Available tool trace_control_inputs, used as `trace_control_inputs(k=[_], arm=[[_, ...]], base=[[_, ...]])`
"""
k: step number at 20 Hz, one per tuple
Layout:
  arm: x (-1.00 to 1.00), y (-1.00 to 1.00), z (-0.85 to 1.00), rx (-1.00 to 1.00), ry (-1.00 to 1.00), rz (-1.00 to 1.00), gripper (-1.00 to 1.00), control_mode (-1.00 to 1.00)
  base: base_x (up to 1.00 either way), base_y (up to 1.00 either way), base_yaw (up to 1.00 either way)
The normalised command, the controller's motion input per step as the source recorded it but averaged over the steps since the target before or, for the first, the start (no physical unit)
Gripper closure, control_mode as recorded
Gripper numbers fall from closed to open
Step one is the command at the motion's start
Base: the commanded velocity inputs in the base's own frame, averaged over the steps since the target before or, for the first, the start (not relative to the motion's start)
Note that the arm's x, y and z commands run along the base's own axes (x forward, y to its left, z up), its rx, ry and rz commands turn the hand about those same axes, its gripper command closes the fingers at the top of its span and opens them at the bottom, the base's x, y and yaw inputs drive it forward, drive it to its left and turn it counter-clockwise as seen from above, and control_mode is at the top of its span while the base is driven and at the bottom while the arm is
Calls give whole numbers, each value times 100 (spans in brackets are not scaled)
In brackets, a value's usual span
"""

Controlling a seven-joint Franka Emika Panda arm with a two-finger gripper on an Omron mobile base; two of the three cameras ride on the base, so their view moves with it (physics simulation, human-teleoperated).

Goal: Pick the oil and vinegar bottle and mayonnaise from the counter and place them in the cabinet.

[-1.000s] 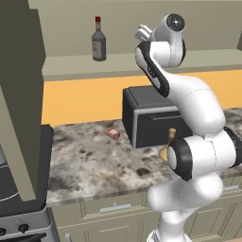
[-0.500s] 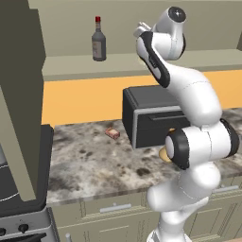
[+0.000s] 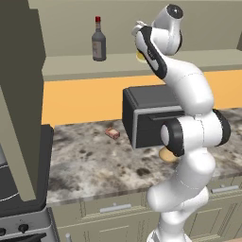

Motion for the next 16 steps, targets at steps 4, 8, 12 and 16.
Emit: trace_control_inputs(k=[4, 8, 12, 16], arm=[[35, 0, -33, -3, 0, 6, -100, -100], [0, 0, -4, -3, 0, 5, -100, -100], [0, 0, -13, -5, 0, 7, -100, -100], [3, 0, -17, -7, 0, 7, -100, -100]], base=[[0, 0, 0], [0, 0, 0], [0, 0, 0], [0, 0, 0]])
